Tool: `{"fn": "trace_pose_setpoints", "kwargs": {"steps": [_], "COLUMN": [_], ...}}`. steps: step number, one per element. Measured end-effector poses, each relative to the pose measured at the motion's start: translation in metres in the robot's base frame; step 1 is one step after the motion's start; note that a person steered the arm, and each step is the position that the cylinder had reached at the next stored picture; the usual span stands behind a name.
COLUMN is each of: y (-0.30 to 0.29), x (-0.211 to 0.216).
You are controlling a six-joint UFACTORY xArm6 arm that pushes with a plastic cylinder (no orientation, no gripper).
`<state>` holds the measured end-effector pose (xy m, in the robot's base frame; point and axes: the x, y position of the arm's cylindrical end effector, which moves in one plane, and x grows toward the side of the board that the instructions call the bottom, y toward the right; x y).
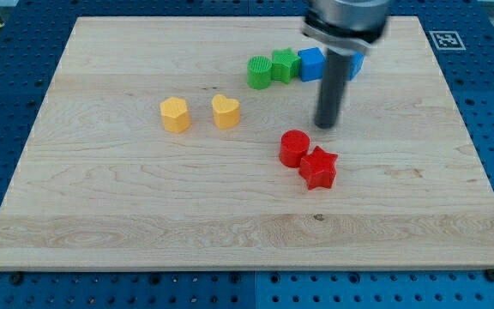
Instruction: Move the red star into the red circle
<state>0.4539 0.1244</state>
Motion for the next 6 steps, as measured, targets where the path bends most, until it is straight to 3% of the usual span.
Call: {"fn": "trace_pose_setpoints", "kwargs": {"steps": [1,2,3,4,6], "y": [0.032,0.020,-0.040,-0.056,-0.041], "x": [0.075,0.104,0.095,0.094,0.086]}}
